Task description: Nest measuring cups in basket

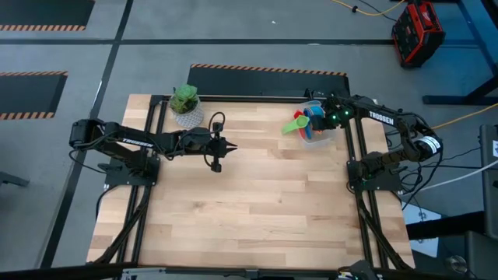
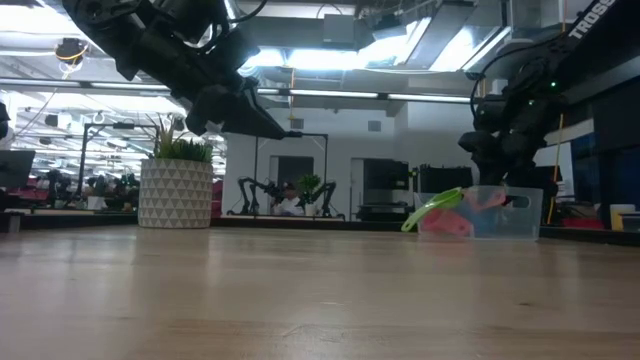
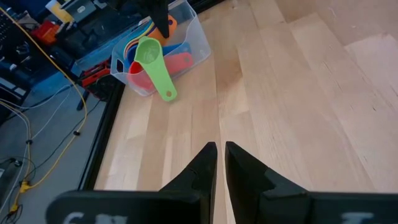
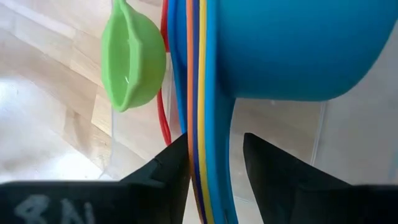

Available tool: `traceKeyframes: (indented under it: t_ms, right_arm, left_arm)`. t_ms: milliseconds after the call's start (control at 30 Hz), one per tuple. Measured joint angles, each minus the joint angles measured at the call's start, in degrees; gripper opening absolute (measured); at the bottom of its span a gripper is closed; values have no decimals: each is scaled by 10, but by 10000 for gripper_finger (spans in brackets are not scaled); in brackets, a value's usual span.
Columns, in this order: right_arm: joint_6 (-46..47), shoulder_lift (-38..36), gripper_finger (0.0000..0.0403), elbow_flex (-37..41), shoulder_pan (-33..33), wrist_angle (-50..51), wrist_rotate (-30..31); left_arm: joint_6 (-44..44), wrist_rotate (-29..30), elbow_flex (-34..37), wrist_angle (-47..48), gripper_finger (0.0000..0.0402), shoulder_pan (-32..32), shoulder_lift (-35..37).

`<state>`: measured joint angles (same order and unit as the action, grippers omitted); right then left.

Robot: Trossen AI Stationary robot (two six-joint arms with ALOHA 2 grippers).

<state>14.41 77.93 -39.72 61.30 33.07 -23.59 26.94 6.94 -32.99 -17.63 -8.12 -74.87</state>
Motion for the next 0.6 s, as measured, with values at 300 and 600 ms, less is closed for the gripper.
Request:
traceKeyframes:
  t_ms: [300,600]
  right_arm:
    - [-141,0,149,0,0,-9,1]
    - [-180,0,149,0,0,-37,2]
  left_arm:
    - [0,0,0,0,27,0,0]
    - [0,0,0,0,27,0,0]
